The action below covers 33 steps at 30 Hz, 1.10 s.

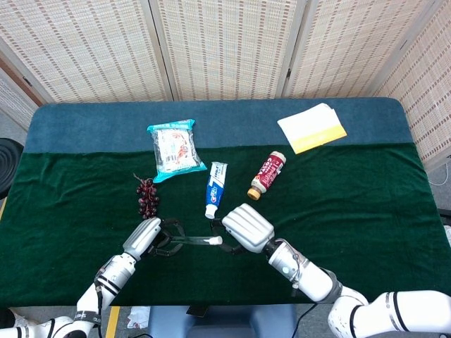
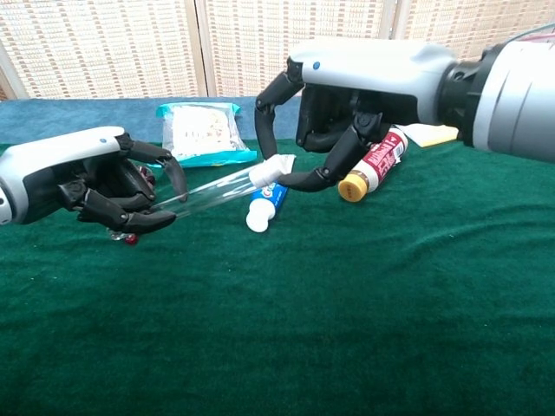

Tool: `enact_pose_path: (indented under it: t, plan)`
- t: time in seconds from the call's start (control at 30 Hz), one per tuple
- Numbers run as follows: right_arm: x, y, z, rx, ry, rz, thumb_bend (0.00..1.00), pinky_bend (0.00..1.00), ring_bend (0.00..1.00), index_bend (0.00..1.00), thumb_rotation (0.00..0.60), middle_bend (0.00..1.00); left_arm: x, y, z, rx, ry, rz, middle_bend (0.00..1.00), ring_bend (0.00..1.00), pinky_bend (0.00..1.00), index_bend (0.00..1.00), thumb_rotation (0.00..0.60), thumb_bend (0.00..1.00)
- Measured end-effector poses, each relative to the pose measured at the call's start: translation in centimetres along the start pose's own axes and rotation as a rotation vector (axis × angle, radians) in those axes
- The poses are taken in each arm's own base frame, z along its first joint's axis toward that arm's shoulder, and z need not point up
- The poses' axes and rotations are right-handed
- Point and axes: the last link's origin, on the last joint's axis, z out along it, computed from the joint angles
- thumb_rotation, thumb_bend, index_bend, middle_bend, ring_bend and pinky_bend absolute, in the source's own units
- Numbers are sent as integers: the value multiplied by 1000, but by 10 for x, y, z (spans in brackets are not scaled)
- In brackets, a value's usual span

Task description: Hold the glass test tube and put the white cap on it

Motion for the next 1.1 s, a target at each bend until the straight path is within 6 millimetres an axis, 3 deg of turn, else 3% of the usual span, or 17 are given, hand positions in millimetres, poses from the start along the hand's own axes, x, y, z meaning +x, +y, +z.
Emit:
enact_pose_path:
  t: [0.33,0.73,0.93,1.1]
  plan:
    - [-7,-1,8,3,8,-8,609,1000,1000,720,577,1000,-1,0,1,3,-5,-4,1000,971,962,707,600,582]
    - [-9,2,7,-6,12,-10,568,1000,1000,267,583,1000,0,-8,0,23,-7,6,1000,971,962,707,600,581]
    - [-7,3,4,-11,18,-2,484,1000,1000,162,586,1000,5,-12,-1,30,1,24,1000,971,962,707,600,582]
    - [4,8,-4,-26,53,-1,484,1000,1000,149,585,1000,10,-16,-2,40,11,63,1000,971,962,707,600,582]
